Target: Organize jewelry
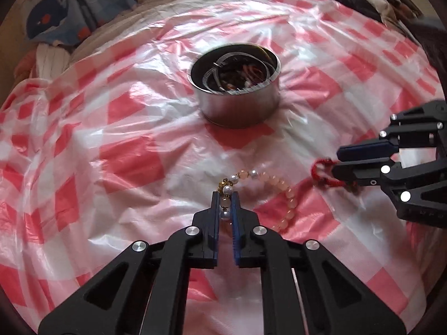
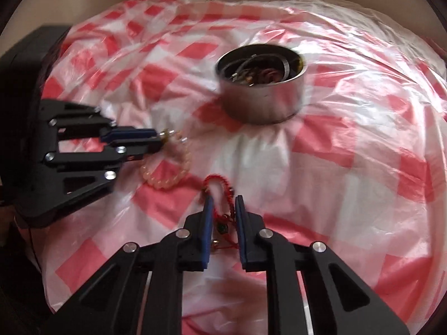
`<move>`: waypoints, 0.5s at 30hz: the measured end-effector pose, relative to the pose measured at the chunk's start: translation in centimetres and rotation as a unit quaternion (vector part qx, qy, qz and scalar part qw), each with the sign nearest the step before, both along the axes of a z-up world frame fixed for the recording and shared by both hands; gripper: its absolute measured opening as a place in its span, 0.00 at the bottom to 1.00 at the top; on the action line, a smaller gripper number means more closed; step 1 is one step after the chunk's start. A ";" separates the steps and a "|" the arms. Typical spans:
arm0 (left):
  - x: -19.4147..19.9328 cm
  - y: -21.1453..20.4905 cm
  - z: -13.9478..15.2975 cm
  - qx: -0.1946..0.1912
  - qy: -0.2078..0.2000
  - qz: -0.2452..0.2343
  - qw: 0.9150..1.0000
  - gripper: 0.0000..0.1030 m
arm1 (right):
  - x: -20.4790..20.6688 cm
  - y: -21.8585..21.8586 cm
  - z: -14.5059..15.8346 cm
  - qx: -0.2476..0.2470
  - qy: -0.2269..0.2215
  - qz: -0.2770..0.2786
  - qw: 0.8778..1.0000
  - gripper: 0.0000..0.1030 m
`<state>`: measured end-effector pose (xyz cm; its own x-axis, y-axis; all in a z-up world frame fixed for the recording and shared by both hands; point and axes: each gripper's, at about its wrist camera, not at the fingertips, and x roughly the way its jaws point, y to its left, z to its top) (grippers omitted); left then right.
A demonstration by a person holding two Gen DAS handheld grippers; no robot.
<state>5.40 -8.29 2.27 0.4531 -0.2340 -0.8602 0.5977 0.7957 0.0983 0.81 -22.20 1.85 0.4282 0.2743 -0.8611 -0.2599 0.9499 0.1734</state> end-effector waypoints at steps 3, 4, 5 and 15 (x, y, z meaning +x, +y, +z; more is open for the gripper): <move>0.6 1.0 1.0 -0.042 0.007 0.013 0.999 0.07 | 0.1 -0.5 0.6 0.010 -0.012 -0.013 1.000 0.16; 0.7 1.2 1.1 -0.049 0.010 0.014 0.999 0.07 | 0.1 -0.6 0.8 0.014 -0.014 -0.014 1.000 0.16; 0.7 1.2 1.2 -0.052 0.010 0.017 0.998 0.07 | 0.2 -0.6 0.8 0.017 -0.014 -0.014 1.000 0.18; 0.3 -0.2 -1.1 0.024 0.000 0.003 1.000 0.33 | 0.5 1.3 -0.8 -0.019 0.010 0.018 1.000 0.19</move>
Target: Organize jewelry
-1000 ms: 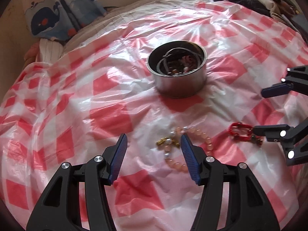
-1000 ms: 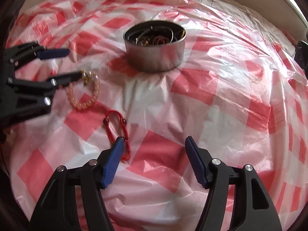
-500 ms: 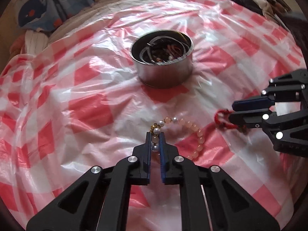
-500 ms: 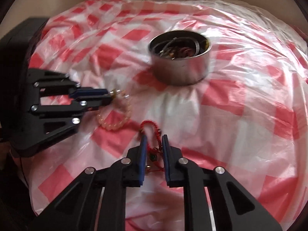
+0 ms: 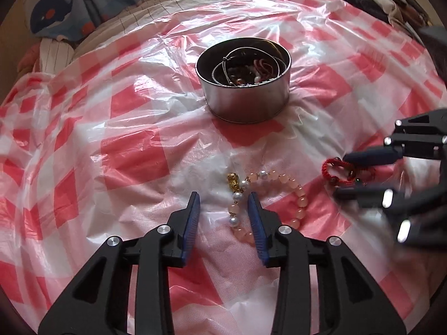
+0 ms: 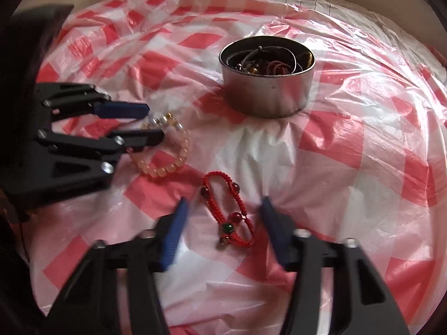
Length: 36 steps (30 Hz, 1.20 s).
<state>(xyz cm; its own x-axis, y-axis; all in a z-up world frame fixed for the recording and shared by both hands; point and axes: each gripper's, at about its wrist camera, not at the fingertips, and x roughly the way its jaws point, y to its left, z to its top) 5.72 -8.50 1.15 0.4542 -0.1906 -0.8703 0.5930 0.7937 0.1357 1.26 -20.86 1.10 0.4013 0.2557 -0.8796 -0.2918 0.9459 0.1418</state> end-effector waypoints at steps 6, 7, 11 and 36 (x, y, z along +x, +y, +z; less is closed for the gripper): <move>-0.2 -0.1 0.6 -0.013 0.002 -0.014 1.000 0.07 | 0.0 -1.9 1.6 0.024 -0.037 -0.042 0.998 0.08; -0.2 0.1 0.9 -0.022 0.002 -0.011 1.000 0.07 | 0.0 -2.4 1.9 0.026 -0.043 -0.053 0.997 0.07; 0.3 1.2 2.0 -0.077 0.015 0.002 0.997 0.07 | 0.1 -2.5 1.9 0.030 -0.046 -0.059 0.997 0.08; 0.1 0.1 0.1 -0.004 -0.004 0.006 1.000 0.43 | 0.3 -1.8 0.6 -0.003 -0.031 -0.058 0.998 0.15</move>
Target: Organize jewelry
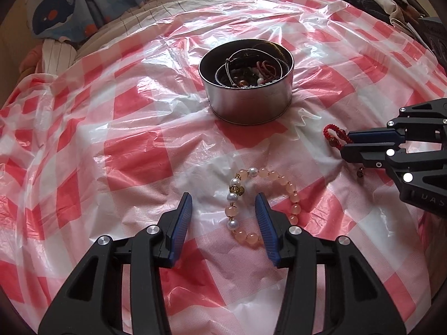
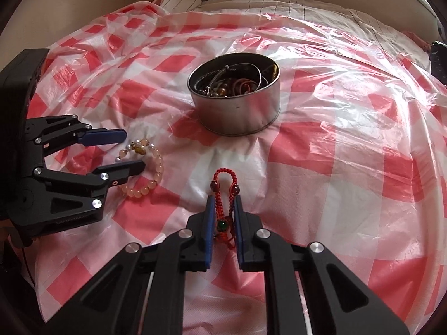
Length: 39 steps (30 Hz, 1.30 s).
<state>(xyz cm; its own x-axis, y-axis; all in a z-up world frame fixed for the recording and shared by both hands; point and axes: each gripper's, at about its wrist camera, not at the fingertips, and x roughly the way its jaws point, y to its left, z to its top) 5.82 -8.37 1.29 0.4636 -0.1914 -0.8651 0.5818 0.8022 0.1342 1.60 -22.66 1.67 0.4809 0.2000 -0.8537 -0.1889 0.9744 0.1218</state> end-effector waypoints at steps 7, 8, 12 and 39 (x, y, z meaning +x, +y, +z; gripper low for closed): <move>-0.3 -0.1 0.3 0.003 -0.006 -0.006 1.000 0.45 | 0.1 0.1 0.1 -0.013 0.000 0.003 1.000 0.43; -0.4 -0.2 0.3 0.003 -0.008 -0.007 1.000 0.45 | 0.2 0.2 0.0 -0.013 0.001 0.004 1.000 0.43; -0.7 -0.6 -0.1 0.009 -0.001 -0.021 1.000 0.33 | 0.2 0.7 -0.6 -0.022 0.013 0.012 1.000 0.26; 0.2 0.3 -0.1 -0.002 0.003 0.004 1.000 0.09 | 0.2 0.5 -0.3 -0.023 0.007 0.006 1.000 0.12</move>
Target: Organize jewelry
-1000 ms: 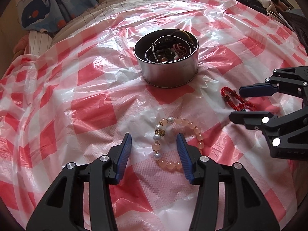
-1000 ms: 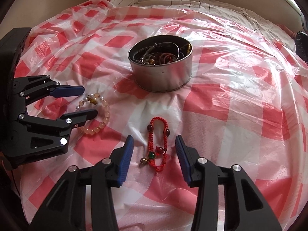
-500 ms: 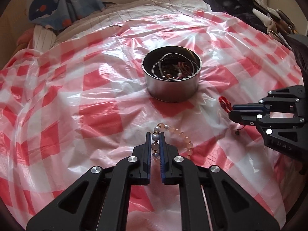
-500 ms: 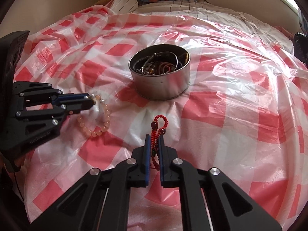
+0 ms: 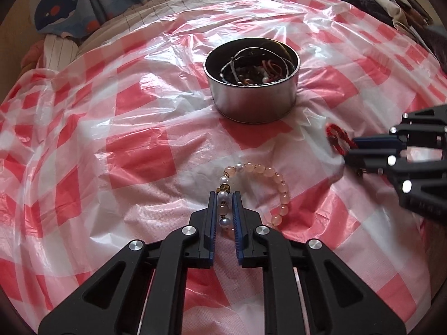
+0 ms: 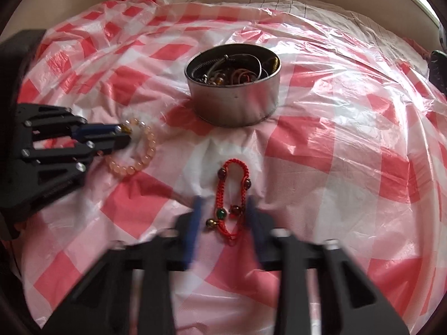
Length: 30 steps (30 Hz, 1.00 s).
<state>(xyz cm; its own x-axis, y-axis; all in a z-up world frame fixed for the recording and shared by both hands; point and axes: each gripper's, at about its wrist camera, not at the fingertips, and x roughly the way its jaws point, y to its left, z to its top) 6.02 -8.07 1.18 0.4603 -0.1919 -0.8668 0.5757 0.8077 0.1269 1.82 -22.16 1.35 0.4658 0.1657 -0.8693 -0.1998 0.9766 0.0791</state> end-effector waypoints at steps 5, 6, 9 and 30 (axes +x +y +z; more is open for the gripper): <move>-0.1 0.1 0.7 -0.013 -0.013 0.004 1.000 0.07 | -0.2 -0.8 0.8 0.016 -0.022 -0.016 1.000 0.08; 0.0 0.1 0.7 -0.012 -0.013 0.007 1.000 0.07 | -0.2 -0.8 0.8 0.013 -0.023 -0.018 0.999 0.08; 0.3 0.4 0.6 -0.012 -0.010 0.018 1.000 0.08 | -0.1 -0.8 0.8 0.011 -0.021 -0.020 1.000 0.11; 0.2 1.1 2.3 -0.081 -0.010 0.020 0.996 0.07 | -0.3 -1.7 1.3 0.055 -0.029 -0.028 0.998 0.11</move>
